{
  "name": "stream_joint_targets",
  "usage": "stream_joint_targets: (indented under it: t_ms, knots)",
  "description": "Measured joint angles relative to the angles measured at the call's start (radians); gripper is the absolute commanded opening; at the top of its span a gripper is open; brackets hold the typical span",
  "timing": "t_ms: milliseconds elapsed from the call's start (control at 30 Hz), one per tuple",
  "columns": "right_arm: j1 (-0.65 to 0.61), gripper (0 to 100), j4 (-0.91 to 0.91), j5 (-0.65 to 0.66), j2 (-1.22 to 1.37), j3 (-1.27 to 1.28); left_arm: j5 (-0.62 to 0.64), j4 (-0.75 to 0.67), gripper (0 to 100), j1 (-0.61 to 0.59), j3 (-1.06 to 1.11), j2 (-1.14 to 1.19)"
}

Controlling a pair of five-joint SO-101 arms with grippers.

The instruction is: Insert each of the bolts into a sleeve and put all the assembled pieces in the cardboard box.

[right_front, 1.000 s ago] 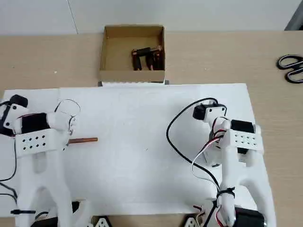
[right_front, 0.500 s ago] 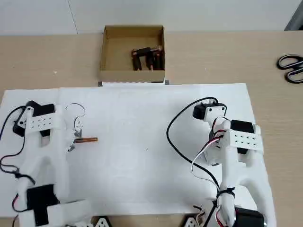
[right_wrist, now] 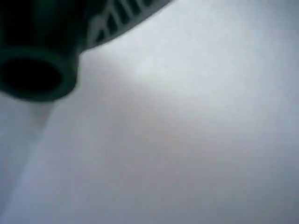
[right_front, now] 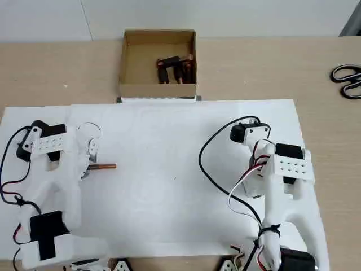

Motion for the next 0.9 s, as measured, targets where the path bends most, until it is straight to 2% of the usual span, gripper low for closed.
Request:
stream_joint_targets:
  t_ms: [267,433,900]
  knots:
    - [0.0,0.4,0.0,0.0,0.0,0.0,0.002,-0.092,13,-0.054,0.031,0.0]
    - [0.0,0.4,0.0,0.0,0.0,0.0,0.002,-0.109,0,-0.049,0.046,0.002]
    - [-0.021,0.4,0.002,0.0,0.0,0.0,0.002,-0.112,1,-0.048,0.032,0.003]
